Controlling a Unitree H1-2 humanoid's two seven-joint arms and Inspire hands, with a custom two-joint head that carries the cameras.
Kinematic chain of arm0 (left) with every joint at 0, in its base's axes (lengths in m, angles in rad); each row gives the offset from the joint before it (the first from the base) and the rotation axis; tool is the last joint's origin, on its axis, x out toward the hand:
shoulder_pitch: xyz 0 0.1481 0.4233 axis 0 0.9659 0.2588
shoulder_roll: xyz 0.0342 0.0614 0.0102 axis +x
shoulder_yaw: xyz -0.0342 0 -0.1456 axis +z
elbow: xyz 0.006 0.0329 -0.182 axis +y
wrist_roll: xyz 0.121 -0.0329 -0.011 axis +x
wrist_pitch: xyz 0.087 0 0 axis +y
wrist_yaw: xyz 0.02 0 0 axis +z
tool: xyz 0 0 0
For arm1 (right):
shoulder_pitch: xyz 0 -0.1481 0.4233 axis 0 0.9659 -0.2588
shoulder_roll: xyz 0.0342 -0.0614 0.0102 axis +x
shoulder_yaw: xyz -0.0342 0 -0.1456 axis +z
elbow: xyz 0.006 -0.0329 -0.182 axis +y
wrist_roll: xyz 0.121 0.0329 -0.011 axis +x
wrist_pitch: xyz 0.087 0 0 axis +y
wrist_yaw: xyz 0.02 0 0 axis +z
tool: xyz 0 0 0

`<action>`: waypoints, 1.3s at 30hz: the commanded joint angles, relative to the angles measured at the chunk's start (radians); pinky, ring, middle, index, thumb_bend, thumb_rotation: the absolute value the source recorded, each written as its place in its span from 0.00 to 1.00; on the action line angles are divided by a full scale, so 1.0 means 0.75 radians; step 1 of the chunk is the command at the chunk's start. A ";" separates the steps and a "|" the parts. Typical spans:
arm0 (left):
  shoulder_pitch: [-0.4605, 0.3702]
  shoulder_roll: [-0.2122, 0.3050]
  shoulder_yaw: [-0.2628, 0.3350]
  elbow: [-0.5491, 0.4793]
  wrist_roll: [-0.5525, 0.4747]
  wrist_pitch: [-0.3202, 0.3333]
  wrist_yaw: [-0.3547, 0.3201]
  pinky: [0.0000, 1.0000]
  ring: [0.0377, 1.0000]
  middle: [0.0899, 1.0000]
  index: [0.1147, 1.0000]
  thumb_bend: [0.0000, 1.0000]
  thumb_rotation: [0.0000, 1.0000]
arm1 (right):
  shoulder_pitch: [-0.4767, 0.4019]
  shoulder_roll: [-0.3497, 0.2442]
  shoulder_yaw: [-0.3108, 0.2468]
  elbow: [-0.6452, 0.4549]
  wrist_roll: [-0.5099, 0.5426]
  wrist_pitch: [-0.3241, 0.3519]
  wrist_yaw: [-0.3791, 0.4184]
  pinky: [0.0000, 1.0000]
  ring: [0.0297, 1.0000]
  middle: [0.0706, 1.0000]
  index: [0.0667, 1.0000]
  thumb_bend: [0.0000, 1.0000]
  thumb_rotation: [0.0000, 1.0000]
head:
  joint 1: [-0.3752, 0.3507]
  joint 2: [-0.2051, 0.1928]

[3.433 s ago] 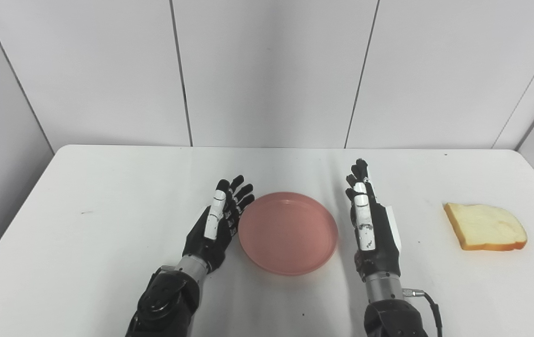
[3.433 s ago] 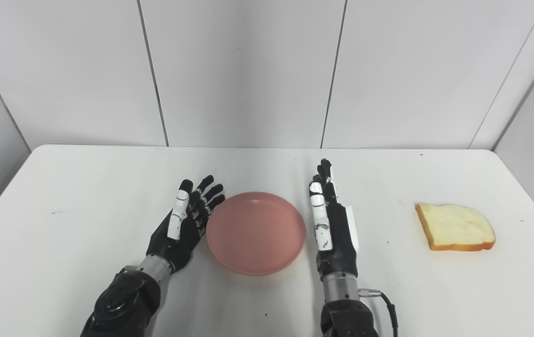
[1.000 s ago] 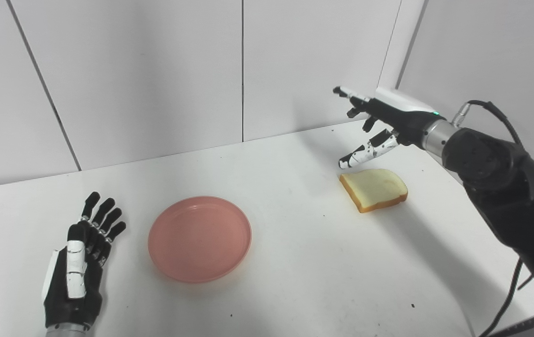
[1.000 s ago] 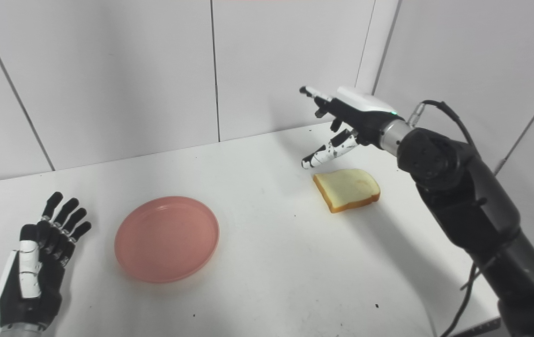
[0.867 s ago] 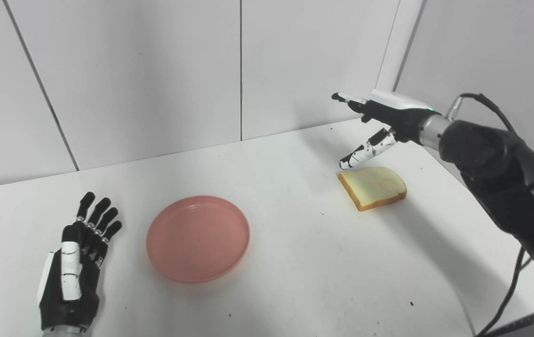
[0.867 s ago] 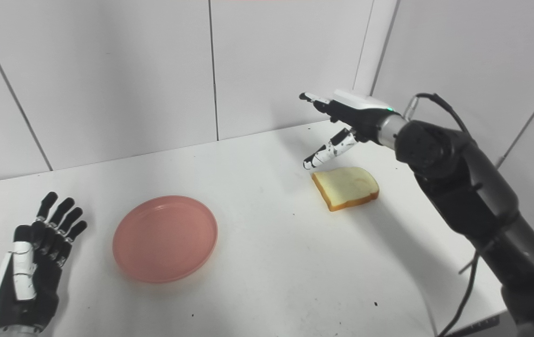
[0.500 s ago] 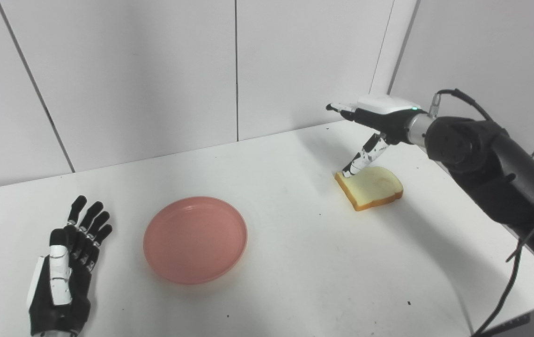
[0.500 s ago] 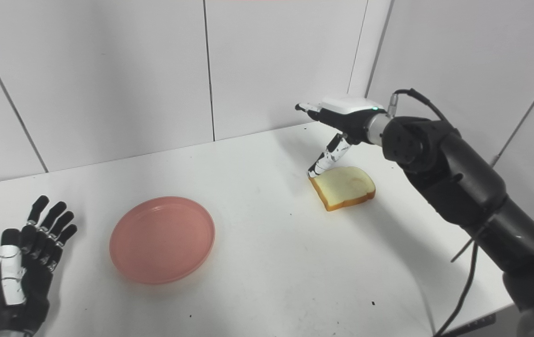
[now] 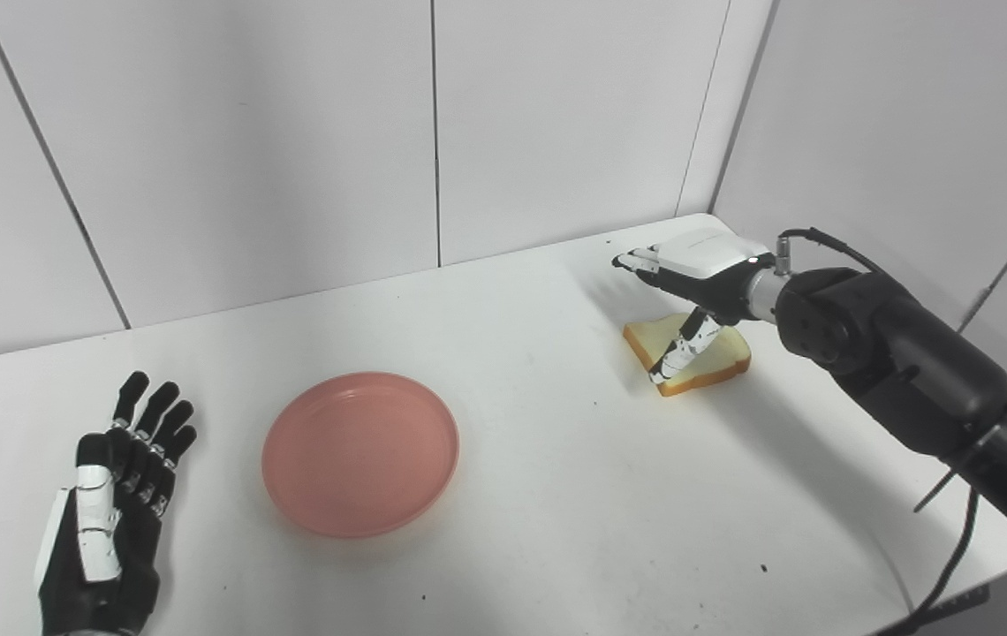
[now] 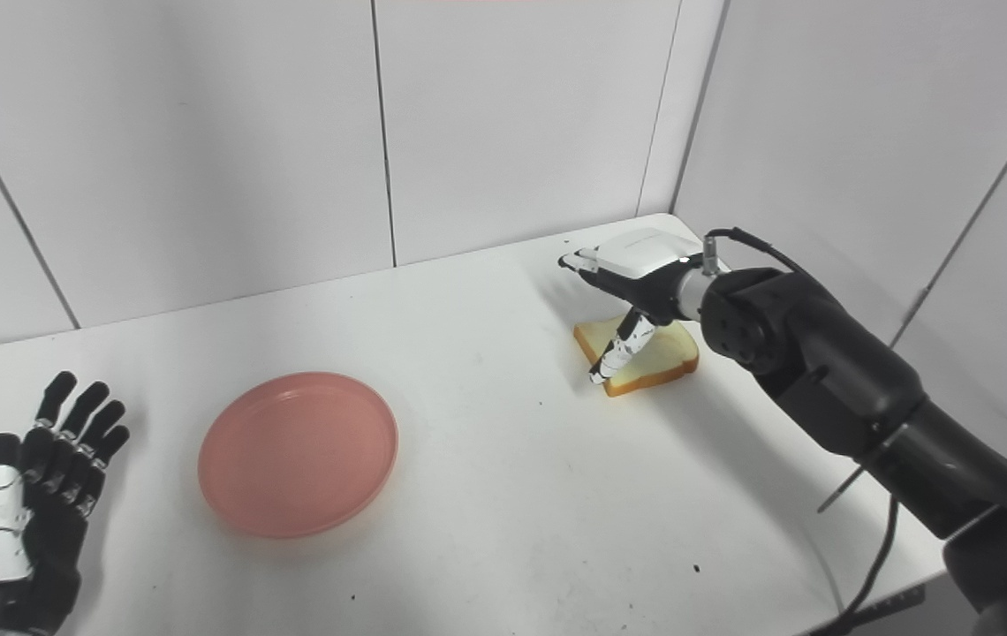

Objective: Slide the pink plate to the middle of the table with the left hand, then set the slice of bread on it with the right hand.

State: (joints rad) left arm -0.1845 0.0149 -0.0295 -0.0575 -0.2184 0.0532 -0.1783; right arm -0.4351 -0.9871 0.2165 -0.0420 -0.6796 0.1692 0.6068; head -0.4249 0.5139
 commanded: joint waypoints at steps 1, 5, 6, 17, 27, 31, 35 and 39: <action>-0.020 0.009 0.006 -0.060 -0.022 0.001 -0.012 0.95 0.93 0.94 0.94 0.69 1.00 | -0.011 -0.045 -0.044 0.006 -0.015 -0.059 -0.066 1.00 1.00 1.00 1.00 1.00 0.47 | 0.000 0.004; -0.016 0.019 0.006 -0.071 -0.029 0.010 -0.021 0.96 0.94 0.95 0.95 0.68 1.00 | 0.009 -0.038 -0.060 0.066 -0.017 -0.125 -0.143 1.00 1.00 1.00 1.00 1.00 0.46 | 0.000 0.009; -0.015 0.020 0.006 -0.075 -0.027 0.015 -0.018 0.96 0.94 0.95 0.95 0.68 1.00 | 0.007 -0.039 -0.055 0.087 -0.024 -0.137 -0.151 1.00 1.00 1.00 1.00 1.00 0.46 | 0.001 0.013; -0.008 0.026 0.006 -0.108 -0.037 0.072 -0.018 0.97 0.94 0.94 0.95 0.67 1.00 | -0.005 -0.035 -0.040 0.157 -0.051 -0.139 -0.110 1.00 1.00 1.00 1.00 1.00 0.46 | -0.003 0.023; -0.003 0.023 0.001 -0.126 -0.042 0.086 -0.017 0.96 0.94 0.94 0.95 0.67 1.00 | -0.021 -0.041 -0.004 0.248 -0.103 -0.184 -0.115 1.00 1.00 1.00 1.00 1.00 0.45 | 0.001 0.031; 0.001 0.023 -0.002 -0.134 -0.041 0.086 -0.019 0.97 0.94 0.94 0.95 0.67 1.00 | -0.038 -0.030 0.019 0.282 -0.127 -0.193 -0.121 1.00 1.00 1.00 1.00 1.00 0.46 | 0.004 0.033; 0.002 0.026 -0.003 -0.139 -0.044 0.094 -0.020 0.97 0.94 0.94 0.95 0.67 1.00 | -0.058 -0.017 0.027 0.304 -0.113 -0.166 -0.090 1.00 1.00 1.00 1.00 1.00 0.46 | 0.004 0.035; 0.002 0.025 -0.006 -0.136 -0.036 0.088 -0.018 0.95 0.94 0.94 0.95 0.67 1.00 | -0.096 -0.016 0.067 0.357 -0.173 -0.158 -0.088 1.00 1.00 1.00 1.00 1.00 0.48 | 0.009 0.038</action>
State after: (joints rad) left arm -0.1653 0.0262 -0.0332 -0.1226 -0.2406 0.1341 -0.1799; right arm -0.4593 -0.9673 0.2747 0.2243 -0.7857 0.0572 0.5514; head -0.4188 0.5415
